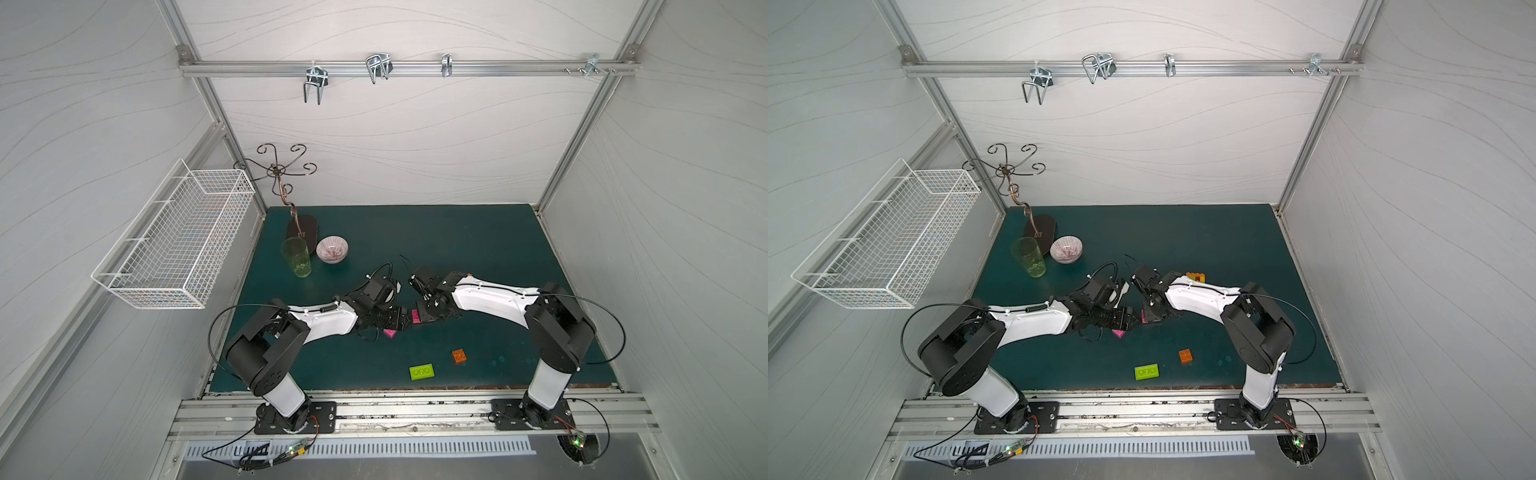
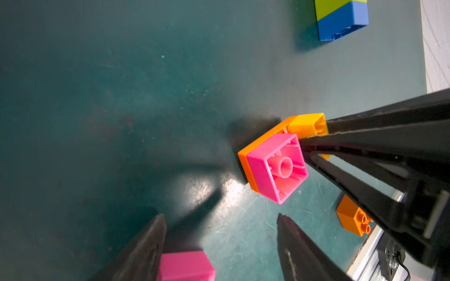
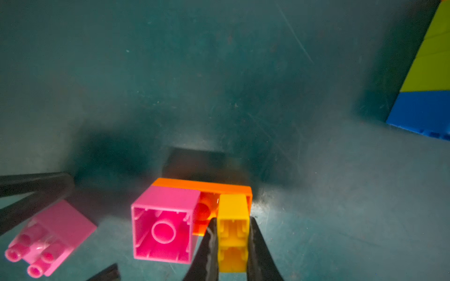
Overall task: Assemble the letter p with lego
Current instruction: Assemble the lego brick with the lego brick.
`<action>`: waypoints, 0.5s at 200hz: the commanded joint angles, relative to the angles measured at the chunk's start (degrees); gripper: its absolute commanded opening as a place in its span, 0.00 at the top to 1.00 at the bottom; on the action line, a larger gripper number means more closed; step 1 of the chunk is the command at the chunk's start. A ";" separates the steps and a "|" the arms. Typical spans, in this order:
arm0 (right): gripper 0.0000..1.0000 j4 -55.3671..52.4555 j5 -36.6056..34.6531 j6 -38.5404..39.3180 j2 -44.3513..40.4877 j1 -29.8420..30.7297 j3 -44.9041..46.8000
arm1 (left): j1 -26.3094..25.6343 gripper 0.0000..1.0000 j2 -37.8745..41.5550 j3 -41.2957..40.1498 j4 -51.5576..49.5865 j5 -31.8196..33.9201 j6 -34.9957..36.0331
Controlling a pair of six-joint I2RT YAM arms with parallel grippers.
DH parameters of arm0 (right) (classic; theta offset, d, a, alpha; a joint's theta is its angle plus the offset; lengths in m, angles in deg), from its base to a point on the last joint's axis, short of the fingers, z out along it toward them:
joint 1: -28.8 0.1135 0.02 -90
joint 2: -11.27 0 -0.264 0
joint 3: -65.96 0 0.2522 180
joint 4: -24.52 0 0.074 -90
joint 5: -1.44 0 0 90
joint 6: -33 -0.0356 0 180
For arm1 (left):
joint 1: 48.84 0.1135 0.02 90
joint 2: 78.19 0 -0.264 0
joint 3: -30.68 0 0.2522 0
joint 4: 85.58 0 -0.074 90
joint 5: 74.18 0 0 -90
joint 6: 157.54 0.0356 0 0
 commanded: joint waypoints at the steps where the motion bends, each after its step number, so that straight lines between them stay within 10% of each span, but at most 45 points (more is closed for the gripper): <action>1: 1.00 -2.35 2.33 -1.94 3.08 0.45 4.26 | -0.26 0.25 -0.12 2.26 0.24 0.82 0.43; 100: 1.00 -2.05 4.99 -0.19 1.18 -2.32 1.42 | -0.22 0.25 -0.11 2.51 0.04 1.02 0.79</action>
